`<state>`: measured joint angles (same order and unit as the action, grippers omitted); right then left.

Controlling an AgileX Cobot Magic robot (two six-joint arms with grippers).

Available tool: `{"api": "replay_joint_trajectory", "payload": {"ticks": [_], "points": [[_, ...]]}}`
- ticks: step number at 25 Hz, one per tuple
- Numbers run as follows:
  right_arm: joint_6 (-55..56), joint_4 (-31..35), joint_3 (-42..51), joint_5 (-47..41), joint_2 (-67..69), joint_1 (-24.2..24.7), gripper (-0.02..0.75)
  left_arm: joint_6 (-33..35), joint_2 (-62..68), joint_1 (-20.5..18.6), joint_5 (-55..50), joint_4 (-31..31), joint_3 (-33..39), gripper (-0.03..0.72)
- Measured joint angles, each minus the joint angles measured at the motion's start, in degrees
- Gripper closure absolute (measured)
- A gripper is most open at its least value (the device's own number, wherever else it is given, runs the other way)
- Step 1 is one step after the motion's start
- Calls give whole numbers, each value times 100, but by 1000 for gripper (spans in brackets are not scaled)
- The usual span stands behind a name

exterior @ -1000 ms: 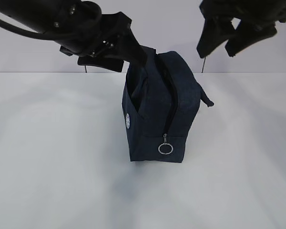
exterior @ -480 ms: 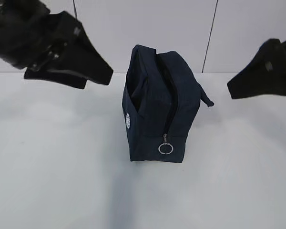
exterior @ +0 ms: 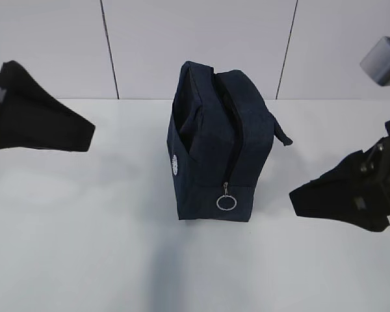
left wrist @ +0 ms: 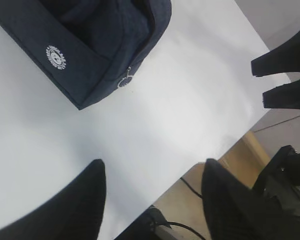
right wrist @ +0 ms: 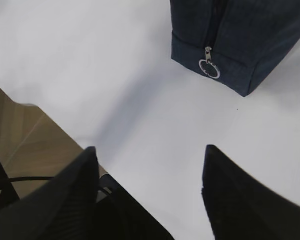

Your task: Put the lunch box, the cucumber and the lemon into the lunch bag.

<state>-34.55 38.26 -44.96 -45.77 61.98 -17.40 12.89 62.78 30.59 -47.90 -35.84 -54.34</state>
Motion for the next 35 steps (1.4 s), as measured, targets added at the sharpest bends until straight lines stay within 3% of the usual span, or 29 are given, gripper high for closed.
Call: {"api": "replay_joint_trajectory", "payload": {"ticks": [6, 13, 19, 24, 35], "points": [[-677, 412, 585, 412, -9, 0, 230, 0, -616, 0, 235, 495, 479, 263], [-3157, 2640, 1451, 1267, -12, 0, 230, 0, -934, 0, 1006, 719, 988, 263], [-4087, 3496, 1651, 1902, 185, 0, 230, 0, -806, 0, 1421, 745, 1299, 263], [-4344, 4059, 1651, 2052, 443, 0, 230, 0, -559, 0, 1421, 754, 1311, 284], [-7292, 5915, 1651, 1880, 1577, 0, 230, 0, -524, 0, 1945, 754, 1311, 295]]}}
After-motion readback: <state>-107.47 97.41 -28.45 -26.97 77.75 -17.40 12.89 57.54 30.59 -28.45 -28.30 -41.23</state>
